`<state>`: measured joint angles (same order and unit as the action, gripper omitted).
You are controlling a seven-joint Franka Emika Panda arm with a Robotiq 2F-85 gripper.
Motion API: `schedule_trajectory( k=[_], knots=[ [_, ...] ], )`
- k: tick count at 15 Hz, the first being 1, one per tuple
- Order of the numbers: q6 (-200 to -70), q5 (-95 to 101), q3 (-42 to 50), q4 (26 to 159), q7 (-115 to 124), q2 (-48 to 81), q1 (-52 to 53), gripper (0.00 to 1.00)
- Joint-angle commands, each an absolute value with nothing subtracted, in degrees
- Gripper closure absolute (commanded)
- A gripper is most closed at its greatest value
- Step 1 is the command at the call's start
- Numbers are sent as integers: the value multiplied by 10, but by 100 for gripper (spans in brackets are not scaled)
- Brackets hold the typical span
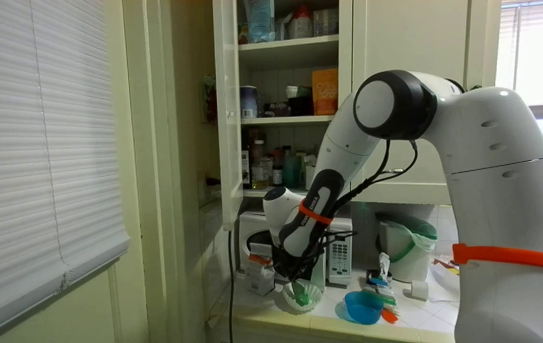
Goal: Move the blue bowl to the right, put the white bowl on the counter then put the green bag inside the white bowl
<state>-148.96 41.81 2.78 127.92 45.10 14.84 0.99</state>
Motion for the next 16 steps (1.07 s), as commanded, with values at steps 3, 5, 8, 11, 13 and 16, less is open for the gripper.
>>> schedule_trajectory(
  k=[3, 5, 8, 11, 13, 16],
  knots=[
    [-1487, 408, 41, 1279, 445, 152, 34, 22],
    [-1488, 409, 42, 1283, 446, 147, 36, 6],
    [-1493, 404, 40, 1299, 444, 131, 37, 0],
    [-1502, 396, 40, 1317, 448, 111, 37, 0],
    [-1506, 393, 39, 1330, 450, 95, 36, 0],
    [-1507, 373, 35, 1358, 446, 67, 32, 0]
  ],
)
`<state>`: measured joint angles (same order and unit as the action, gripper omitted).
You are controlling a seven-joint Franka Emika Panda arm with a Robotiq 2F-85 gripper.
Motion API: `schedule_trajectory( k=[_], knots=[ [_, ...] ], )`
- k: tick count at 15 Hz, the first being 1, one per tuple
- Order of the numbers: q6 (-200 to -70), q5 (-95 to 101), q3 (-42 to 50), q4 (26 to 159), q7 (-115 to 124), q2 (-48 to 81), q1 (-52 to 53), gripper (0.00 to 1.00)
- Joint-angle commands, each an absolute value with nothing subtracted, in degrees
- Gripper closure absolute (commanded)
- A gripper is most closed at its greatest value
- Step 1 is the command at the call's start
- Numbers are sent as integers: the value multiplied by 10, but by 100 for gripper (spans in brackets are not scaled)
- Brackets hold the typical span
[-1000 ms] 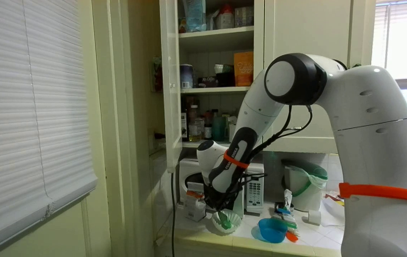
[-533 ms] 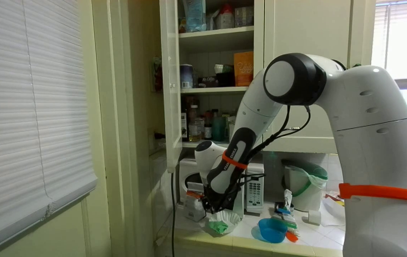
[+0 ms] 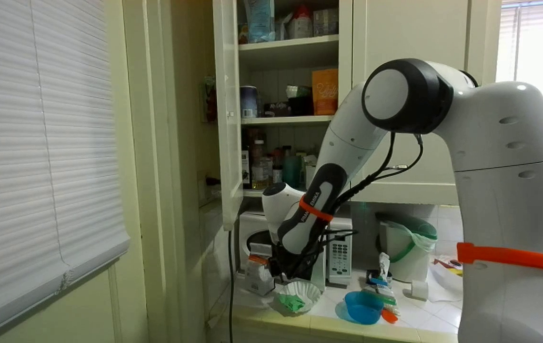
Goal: Move the blue bowl to the right, put the white bowl on the counter then put the green bag inside the white bowl
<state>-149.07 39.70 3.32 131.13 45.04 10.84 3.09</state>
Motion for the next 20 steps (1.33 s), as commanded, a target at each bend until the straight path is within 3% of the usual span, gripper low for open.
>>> schedule_trajectory(
  k=[1, 13, 20],
  knots=[
    [-1507, 366, 34, 1367, 448, 57, 31, 0],
    [-1569, 342, 29, 1450, 446, -24, 4, 0],
    [-1554, 340, 22, 1431, 446, -11, 0, 0]
  ],
)
